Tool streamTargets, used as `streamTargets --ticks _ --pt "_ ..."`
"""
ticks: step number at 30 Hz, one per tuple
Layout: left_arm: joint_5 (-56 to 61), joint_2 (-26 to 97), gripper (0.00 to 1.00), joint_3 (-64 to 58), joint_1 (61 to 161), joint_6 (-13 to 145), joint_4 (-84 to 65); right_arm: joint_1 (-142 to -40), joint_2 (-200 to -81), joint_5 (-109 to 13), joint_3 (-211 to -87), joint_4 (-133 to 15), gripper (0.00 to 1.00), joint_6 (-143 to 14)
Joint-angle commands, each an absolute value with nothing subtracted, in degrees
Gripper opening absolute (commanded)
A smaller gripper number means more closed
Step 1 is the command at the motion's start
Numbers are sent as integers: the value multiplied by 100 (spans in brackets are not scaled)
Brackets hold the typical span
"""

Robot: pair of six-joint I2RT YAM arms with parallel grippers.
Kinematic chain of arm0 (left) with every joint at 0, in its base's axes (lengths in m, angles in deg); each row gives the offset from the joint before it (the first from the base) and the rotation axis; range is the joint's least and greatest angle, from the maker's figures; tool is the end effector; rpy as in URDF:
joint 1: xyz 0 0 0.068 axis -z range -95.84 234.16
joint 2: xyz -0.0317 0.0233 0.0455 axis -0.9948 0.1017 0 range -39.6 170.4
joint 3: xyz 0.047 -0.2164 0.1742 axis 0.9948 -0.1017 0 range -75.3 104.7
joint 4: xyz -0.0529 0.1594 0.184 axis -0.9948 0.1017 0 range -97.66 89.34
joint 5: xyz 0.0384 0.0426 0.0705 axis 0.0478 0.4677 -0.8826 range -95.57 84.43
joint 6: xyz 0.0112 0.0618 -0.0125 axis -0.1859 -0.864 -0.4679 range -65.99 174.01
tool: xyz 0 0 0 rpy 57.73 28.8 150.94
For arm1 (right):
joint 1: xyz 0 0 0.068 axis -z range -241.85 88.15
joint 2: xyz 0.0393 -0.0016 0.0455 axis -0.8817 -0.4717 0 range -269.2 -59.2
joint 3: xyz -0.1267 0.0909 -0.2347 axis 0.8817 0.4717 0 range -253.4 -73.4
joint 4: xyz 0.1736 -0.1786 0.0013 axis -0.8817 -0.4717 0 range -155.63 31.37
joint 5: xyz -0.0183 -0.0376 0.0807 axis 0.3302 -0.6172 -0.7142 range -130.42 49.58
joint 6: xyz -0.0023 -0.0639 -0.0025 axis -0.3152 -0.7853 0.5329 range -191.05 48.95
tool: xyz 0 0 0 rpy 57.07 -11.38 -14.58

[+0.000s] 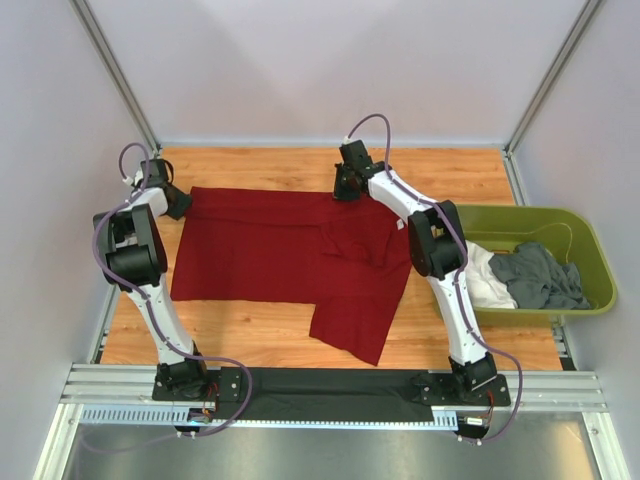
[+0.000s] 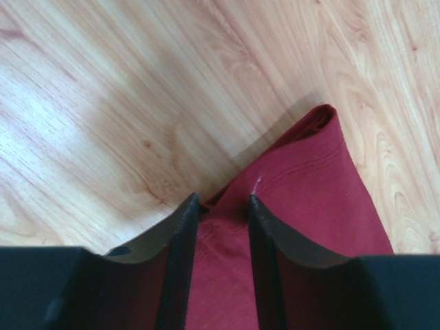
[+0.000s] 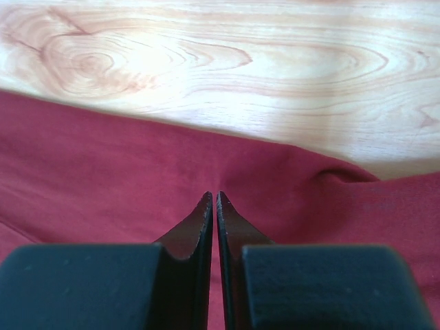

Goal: Fold and stack the t-shirts
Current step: Fold the tshirt

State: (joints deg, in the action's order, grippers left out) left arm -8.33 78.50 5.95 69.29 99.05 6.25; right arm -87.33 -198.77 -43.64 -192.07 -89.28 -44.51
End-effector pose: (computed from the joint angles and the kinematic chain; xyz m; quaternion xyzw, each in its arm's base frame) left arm 0.4327 0.1175 0.1678 -0.4772 0.8118 -0.0655 0.3300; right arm 0.4887 0.2359 0.1673 -0.0005 0.9439 0.1682 0.2841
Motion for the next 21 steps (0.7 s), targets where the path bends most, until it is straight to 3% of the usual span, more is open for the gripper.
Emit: streamTargets --ticks 1,11,21 --pt "-768 7694 38 565 6887 9770 456 -8725 -19912 -4191 -19469 -8868 7 -4486" --pt "-996 7089 7 389 6887 9471 560 -8725 -20035 -4050 -19478 -9062 6 -4434" --pt "-952 6771 10 406 6887 9260 842 -8734 -20017 -4050 -19478 -9132 5 -4433"
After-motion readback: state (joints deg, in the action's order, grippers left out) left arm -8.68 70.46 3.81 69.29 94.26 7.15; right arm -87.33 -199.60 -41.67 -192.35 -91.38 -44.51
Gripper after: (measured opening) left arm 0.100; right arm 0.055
